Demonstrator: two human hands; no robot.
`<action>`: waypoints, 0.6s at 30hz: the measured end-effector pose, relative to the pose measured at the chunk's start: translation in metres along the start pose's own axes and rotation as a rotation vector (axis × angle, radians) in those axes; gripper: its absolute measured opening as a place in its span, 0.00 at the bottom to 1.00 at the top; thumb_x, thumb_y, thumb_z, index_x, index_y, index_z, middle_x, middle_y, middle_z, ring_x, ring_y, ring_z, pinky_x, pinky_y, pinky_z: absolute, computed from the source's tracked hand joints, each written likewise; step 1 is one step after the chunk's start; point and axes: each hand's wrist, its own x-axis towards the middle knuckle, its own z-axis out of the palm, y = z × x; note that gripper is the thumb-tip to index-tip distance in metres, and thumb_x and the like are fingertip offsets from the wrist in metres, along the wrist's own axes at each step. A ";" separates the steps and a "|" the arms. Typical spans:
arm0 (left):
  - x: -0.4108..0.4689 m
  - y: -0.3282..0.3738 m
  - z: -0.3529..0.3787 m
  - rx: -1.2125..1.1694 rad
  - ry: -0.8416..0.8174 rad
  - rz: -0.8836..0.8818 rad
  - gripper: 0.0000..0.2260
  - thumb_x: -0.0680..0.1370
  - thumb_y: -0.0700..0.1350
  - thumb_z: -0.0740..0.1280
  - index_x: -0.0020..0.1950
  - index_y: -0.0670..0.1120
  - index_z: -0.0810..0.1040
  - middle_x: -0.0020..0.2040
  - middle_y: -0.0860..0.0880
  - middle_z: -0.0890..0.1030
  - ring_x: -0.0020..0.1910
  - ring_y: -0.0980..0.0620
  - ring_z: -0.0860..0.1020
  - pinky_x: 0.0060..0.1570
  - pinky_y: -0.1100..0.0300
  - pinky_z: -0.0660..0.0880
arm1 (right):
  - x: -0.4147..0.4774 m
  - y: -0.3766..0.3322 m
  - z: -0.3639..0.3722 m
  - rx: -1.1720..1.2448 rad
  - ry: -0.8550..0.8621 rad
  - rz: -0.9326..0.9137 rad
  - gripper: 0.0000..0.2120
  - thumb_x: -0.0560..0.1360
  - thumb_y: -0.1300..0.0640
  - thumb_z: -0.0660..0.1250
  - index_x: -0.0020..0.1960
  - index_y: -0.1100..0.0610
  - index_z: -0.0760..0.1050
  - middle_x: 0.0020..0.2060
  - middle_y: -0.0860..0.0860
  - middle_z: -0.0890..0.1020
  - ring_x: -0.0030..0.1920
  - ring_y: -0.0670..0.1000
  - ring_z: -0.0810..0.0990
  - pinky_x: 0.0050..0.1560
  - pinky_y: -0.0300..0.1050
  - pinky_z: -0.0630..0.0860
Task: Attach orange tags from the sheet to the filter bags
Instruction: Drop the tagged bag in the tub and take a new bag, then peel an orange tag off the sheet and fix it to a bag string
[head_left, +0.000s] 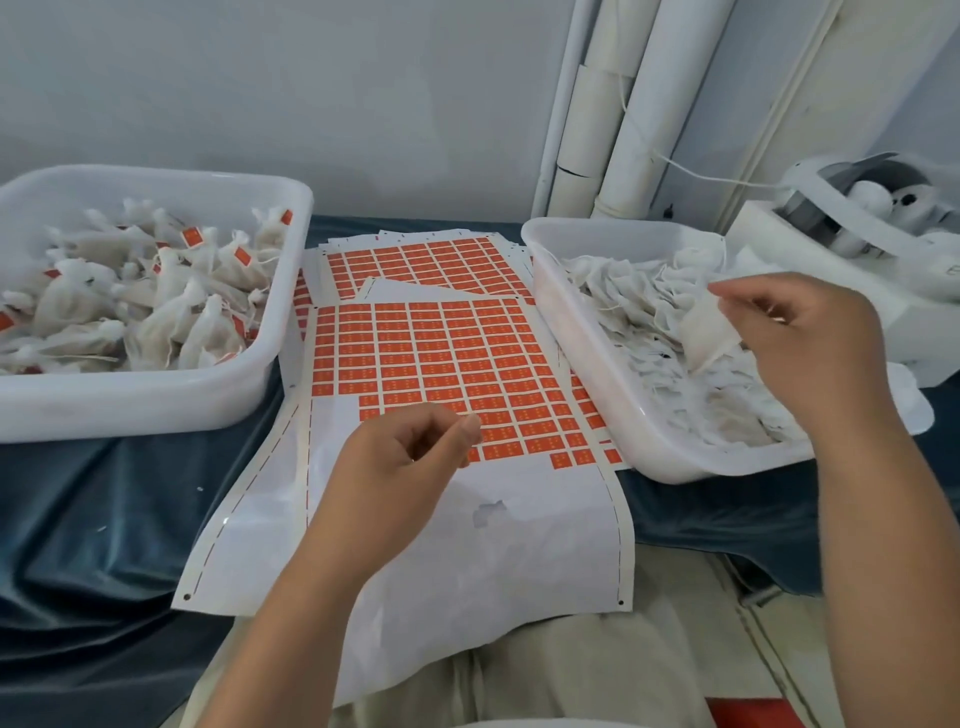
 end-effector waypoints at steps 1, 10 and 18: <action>-0.001 0.001 0.001 -0.001 -0.001 0.006 0.17 0.72 0.66 0.62 0.38 0.56 0.82 0.40 0.64 0.84 0.43 0.64 0.81 0.32 0.76 0.73 | -0.005 -0.012 -0.001 0.026 -0.002 -0.050 0.10 0.81 0.55 0.70 0.56 0.41 0.85 0.47 0.33 0.85 0.47 0.40 0.82 0.50 0.29 0.74; -0.013 0.011 0.008 -0.102 -0.027 0.137 0.30 0.74 0.71 0.67 0.73 0.63 0.71 0.63 0.68 0.79 0.62 0.67 0.78 0.54 0.75 0.75 | -0.072 -0.096 0.037 0.217 -0.471 -0.249 0.16 0.79 0.53 0.74 0.58 0.32 0.81 0.51 0.30 0.83 0.51 0.37 0.83 0.48 0.27 0.76; -0.016 0.009 0.012 -0.211 -0.043 0.102 0.09 0.74 0.62 0.69 0.45 0.60 0.85 0.38 0.55 0.84 0.39 0.55 0.81 0.37 0.68 0.77 | -0.090 -0.092 0.062 0.317 -0.489 -0.179 0.09 0.78 0.53 0.74 0.55 0.40 0.85 0.47 0.33 0.85 0.49 0.37 0.84 0.47 0.27 0.76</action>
